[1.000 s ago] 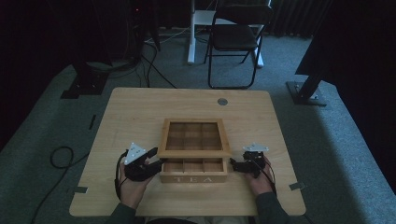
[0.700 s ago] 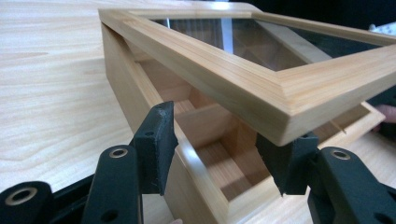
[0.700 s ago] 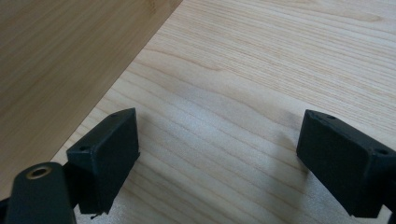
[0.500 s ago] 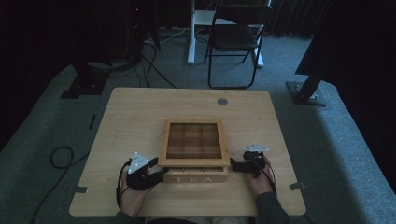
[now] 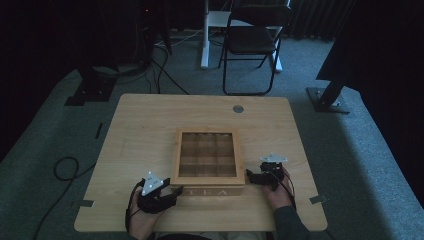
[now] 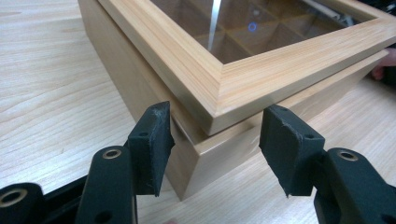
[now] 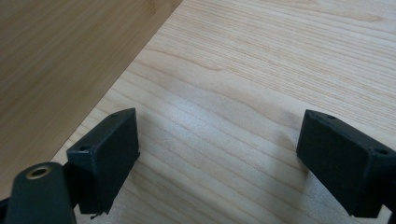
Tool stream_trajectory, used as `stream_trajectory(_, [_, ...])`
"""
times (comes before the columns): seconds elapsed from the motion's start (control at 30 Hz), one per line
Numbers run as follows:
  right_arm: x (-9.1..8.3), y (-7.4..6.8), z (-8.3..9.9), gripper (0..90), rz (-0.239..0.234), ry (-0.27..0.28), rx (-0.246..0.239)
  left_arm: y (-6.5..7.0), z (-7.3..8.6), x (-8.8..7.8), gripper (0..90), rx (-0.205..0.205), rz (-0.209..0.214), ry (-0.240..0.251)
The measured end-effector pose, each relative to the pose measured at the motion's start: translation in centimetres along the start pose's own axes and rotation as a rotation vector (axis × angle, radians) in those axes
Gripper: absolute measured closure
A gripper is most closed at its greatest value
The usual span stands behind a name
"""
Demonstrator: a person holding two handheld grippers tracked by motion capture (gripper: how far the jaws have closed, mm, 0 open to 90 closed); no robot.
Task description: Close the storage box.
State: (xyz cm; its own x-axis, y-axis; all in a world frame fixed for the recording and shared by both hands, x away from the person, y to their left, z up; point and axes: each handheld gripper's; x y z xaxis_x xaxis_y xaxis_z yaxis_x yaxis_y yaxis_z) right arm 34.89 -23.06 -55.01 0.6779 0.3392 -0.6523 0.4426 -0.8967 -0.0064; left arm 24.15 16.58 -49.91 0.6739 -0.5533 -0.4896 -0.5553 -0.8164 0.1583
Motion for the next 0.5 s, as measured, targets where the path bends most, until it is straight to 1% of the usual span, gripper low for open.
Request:
stream_trajectory(0.17, [0.0, 0.0, 0.0, 12.5, 0.0, 0.0, 0.0, 0.2, 0.1, -0.2, 44.0, 0.007, -0.002, 0.004])
stream_trajectory(0.2, [0.0, 0.0, 0.0, 12.5, 0.0, 0.0, 0.0, 0.2, 0.1, -0.3, 43.7, 0.011, 0.003, 0.024])
stream_trajectory(0.23, [0.0, 0.0, 0.0, 12.5, 0.0, 0.0, 0.0, 0.1, -0.1, -0.5, 41.4, -0.009, 0.003, 0.044])
stream_trajectory(0.27, [0.0, 0.0, 0.0, 12.4, 0.0, 0.0, 0.0, -0.1, -0.3, -0.9, 43.7, -0.027, 0.019, 0.08])
stream_trajectory(0.33, [0.0, 0.0, 0.0, 12.5, -0.002, 0.0, -0.002, -0.3, -0.6, -1.4, 43.3, -0.026, 0.008, 0.108])
stream_trajectory(0.4, [0.0, -0.1, 0.0, 12.4, -0.005, 0.0, -0.005, -0.7, -0.6, -1.7, 43.0, -0.05, 0.002, 0.123])
stream_trajectory(0.5, [0.0, -0.1, 0.0, 12.5, -0.006, 0.0, -0.008, -1.1, -0.5, -1.7, 42.5, -0.066, -0.014, 0.122])
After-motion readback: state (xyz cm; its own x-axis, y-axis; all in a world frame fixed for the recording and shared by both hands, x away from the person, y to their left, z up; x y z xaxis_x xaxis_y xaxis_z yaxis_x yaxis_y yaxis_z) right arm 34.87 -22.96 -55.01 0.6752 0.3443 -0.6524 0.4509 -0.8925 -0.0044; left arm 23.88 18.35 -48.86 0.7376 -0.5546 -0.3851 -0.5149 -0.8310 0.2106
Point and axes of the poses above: each handheld gripper's, and its own axes: x roughly forward along the jaws, z roughly out of its underside, y roughly to its right, and after that the axes turned 3 degrees about y, right-handed
